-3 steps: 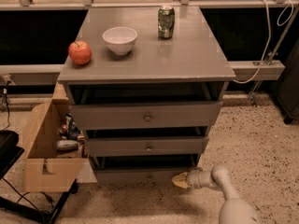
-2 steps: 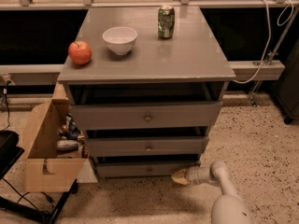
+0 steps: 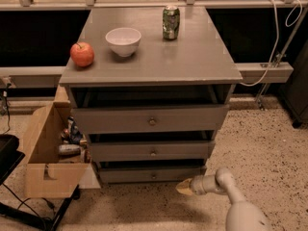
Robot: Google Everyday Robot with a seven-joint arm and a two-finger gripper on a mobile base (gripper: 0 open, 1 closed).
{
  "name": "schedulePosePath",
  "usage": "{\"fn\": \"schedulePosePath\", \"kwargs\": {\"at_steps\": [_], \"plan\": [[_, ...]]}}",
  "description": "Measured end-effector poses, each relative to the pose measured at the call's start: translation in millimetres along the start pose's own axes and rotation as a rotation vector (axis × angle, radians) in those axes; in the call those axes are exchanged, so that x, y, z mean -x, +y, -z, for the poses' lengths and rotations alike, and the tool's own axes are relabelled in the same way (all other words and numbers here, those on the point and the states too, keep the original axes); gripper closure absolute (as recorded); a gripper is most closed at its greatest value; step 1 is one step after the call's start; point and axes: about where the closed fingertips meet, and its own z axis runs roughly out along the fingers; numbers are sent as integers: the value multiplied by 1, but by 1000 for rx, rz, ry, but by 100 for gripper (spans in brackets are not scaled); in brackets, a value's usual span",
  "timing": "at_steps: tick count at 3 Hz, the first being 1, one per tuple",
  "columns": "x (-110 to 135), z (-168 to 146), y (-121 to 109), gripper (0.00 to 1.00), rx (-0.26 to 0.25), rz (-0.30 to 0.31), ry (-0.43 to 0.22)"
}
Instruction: Close bottom drawer
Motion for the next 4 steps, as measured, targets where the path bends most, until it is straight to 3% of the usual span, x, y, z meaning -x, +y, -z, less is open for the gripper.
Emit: {"fn": "schedulePosePath", "kwargs": {"at_steps": [1,2,3,4], "plan": [[-17,84,-24,100,-158,-13,137],[-33,226,-47,100,-424,-61,268],[-59,387,-32,100,-703,-107,401],[-67,519,6,100,-910,-85,570]]}}
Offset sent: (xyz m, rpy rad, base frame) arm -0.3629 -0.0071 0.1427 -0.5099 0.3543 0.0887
